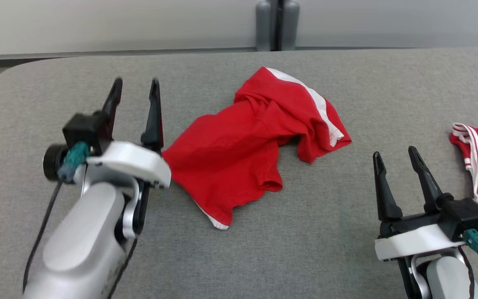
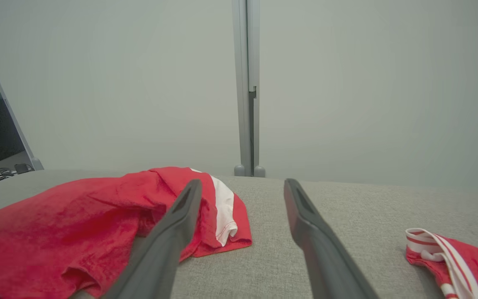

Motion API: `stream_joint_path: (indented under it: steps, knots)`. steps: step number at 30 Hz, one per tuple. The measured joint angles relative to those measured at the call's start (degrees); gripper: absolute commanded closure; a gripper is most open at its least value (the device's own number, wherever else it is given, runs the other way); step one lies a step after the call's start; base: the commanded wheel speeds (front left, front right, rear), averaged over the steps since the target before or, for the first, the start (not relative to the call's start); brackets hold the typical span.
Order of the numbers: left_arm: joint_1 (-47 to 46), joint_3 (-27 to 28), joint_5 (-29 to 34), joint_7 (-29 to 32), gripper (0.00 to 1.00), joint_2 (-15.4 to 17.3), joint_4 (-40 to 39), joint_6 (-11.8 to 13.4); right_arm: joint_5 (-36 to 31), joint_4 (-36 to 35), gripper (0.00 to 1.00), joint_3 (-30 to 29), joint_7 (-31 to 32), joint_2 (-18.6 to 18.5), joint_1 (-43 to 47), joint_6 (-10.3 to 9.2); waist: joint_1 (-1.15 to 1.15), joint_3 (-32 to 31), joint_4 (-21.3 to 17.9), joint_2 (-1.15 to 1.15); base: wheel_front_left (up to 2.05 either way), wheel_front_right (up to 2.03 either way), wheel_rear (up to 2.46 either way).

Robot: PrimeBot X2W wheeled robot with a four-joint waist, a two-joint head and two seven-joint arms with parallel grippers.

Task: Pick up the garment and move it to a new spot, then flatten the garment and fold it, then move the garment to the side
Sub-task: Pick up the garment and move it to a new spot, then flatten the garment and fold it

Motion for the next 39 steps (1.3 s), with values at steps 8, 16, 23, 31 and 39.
stream_joint_path:
  steps: [8,16,23,31,39]
  knots:
    - [20.23,5.48,6.81,0.00,0.00,0.04,-9.39,-1.02,0.05,1.18,0.00,0.63,-0.01,-0.41,2.89,0.00,0.00,-3.36,5.87,0.00,0.00,0.00,0.00]
    - [28.33,10.88,12.63,0.00,0.00,-5.22,-10.82,-3.88,0.52,2.24,0.00,1.38,-0.02,-0.63,3.59,0.00,0.00,-5.16,8.76,0.00,0.00,0.00,0.00]
    - [27.61,14.28,16.16,0.00,0.00,-7.64,-10.25,-6.92,3.00,5.79,0.00,6.75,2.25,-0.70,1.29,0.00,0.00,-3.89,10.00,0.00,0.00,0.00,0.00]
    - [27.39,16.08,18.08,0.00,0.00,-10.03,-8.70,-9.12,7.06,15.08,0.00,12.05,4.95,-0.54,-4.61,0.00,0.00,-1.50,12.28,0.00,0.00,0.00,0.00]
    - [26.68,16.45,19.33,0.00,0.00,-10.62,-7.87,-9.82,3.56,24.54,0.00,11.05,5.42,-0.47,-8.62,0.00,0.00,0.01,15.31,0.00,0.00,0.00,0.00]
